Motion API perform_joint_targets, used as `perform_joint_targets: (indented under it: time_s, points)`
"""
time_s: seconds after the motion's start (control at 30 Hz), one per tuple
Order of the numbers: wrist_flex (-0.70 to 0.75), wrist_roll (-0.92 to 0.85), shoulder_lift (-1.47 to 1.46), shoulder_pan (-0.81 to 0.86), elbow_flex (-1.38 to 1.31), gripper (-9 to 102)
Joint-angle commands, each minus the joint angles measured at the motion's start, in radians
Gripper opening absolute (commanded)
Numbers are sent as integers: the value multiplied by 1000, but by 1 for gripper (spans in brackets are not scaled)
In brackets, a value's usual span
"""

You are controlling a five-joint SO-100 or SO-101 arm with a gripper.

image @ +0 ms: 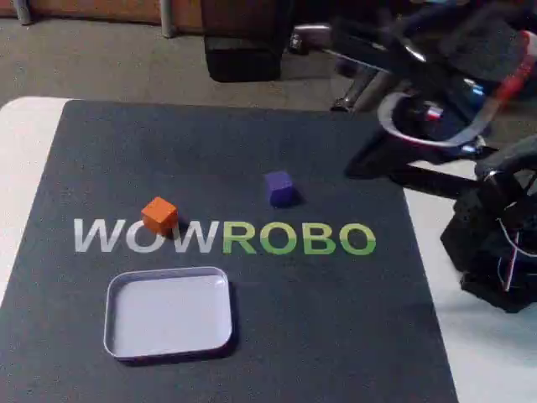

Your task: Move blocks one by one until all three blocks are in the tray.

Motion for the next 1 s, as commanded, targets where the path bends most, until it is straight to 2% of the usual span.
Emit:
perform_joint_targets:
  time_s: [0.0, 0.23, 0.33, 0.6, 0.97]
  points:
    - [5, 95, -213, 0, -230, -8]
    - [-21, 124, -568, 61, -462, -7]
    - [-31, 92, -693, 91, -563, -3]
    - [-83, -14, -936, 176, -776, -2]
    - [-160, -249, -1097, 310, -813, 1]
